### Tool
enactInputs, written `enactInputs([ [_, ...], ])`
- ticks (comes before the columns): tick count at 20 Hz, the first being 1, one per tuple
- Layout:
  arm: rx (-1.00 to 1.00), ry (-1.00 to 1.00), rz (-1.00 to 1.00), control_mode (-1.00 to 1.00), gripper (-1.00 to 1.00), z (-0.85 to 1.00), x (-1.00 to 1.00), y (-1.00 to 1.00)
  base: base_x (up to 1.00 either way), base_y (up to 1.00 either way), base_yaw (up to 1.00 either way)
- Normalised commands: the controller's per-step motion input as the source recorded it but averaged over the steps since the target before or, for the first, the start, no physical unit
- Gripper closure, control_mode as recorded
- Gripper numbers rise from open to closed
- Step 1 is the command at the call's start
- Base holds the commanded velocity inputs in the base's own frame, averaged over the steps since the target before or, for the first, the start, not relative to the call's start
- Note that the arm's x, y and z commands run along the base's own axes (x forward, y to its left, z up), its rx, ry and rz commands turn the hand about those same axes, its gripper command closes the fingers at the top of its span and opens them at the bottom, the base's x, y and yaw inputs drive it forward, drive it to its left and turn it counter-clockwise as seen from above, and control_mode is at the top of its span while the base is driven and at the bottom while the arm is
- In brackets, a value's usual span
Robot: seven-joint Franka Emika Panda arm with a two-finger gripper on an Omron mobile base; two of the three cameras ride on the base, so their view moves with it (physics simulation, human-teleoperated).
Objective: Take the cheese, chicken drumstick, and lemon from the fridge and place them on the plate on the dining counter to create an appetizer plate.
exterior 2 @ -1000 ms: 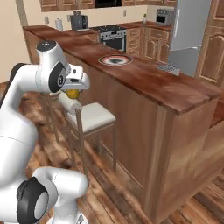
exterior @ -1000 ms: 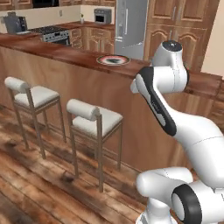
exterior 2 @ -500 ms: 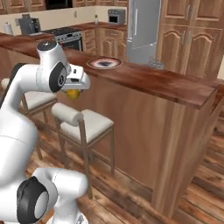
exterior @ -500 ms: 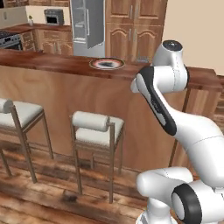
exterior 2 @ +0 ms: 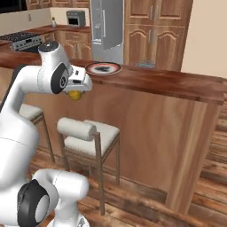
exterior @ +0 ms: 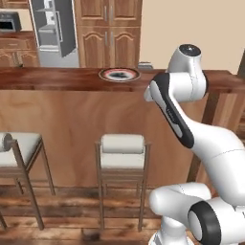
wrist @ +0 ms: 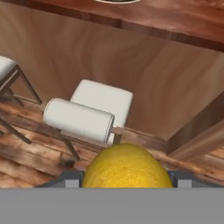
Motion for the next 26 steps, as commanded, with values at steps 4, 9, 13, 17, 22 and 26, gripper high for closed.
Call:
enactInputs([
  [4, 0.0, 0.0, 0.0, 1.0, 1.0, 0.0, 0.0, 0.0, 0.31, 0.96, -0.39],
  [9, 0.0, 0.0, 0.0, 1.0, 1.0, 0.0, 0.0, 0.0, 0.43, 0.79, -0.34],
  [13, 0.0, 0.0, 0.0, 1.0, 1.0, 0.0, 0.0, 0.0, 0.69, 0.5, -0.28],
  [17, 0.0, 0.0, 0.0, 1.0, 1.0, 0.0, 0.0, 0.0, 0.78, 0.4, -0.24],
  [22, 0.0, 0.0, 0.0, 1.0, 1.0, 0.0, 0.0, 0.0, 0.58, 0.38, -0.18],
  [26, 0.0, 0.0, -0.13, -1.0, 1.0, 0.1, 0.6, 0.15, 0.0, 0.0, 0.0],
])
